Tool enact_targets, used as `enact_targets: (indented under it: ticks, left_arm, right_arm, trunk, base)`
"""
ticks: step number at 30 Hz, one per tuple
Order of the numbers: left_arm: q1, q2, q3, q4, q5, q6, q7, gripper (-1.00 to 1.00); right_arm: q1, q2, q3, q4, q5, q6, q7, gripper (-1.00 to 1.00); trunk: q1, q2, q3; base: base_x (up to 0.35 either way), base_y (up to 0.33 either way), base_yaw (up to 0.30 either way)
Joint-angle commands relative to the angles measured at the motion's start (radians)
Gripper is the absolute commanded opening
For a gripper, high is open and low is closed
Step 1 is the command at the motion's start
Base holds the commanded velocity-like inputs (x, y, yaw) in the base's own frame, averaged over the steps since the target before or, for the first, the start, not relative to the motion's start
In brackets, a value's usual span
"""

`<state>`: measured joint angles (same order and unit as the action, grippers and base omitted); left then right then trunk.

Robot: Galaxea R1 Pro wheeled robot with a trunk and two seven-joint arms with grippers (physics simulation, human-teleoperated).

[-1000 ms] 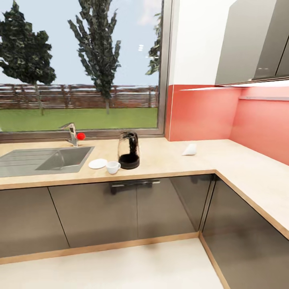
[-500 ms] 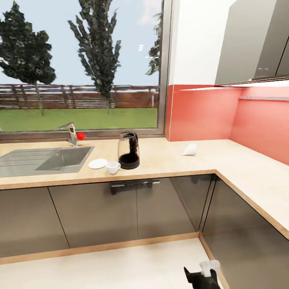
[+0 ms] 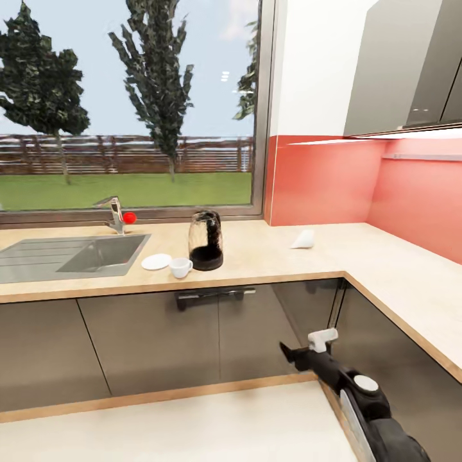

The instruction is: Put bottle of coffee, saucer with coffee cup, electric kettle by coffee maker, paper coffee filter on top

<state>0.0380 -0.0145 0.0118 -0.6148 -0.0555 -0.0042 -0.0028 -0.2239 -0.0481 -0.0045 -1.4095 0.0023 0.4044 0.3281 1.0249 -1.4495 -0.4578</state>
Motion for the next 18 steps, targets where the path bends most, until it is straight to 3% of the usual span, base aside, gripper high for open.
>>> enact_targets:
  ticks: [1, 7, 10, 13, 18]
  left_arm:
    - [0.0, -0.001, 0.002, -0.002, -0.006, 0.0, 0.0, 1.0]
    - [0.0, -0.001, 0.002, 0.0, -0.007, -0.033, -0.001, 1.0]
    - [0.0, -0.001, 0.001, 0.001, -0.007, -0.044, 0.0, 1.0]
    - [0.0, -0.001, 0.001, 0.001, -0.007, -0.047, 0.0, 1.0]
    - [0.0, -0.001, 0.0, 0.001, -0.007, -0.048, -0.001, 1.0]
  right_arm:
    - [-0.053, -0.003, -0.002, -0.026, 0.003, 0.05, 0.004, 1.0]
    - [-0.285, -0.008, -0.077, -0.055, 0.005, 0.21, 0.004, 1.0]
    - [-0.379, -0.009, -0.093, -0.052, 0.01, 0.262, -0.013, 1.0]
    - [-0.423, -0.009, -0.098, -0.044, 0.012, 0.278, -0.071, 1.0]
    - [-0.444, -0.009, -0.101, -0.04, 0.009, 0.288, -0.178, 1.0]
  trunk:
    - [0.0, -0.001, -0.001]
    - [0.0, -0.001, -0.001]
    - [0.0, -0.001, -0.001]
    - [0.0, -0.001, -0.001]
    - [0.0, -0.001, -0.001]
  base:
    - [0.0, 0.0, 0.0]
    - [0.0, 0.0, 0.0]
    - [0.0, 0.0, 0.0]
    - [0.0, 0.0, 0.0]
    - [0.002, 0.0, 0.0]
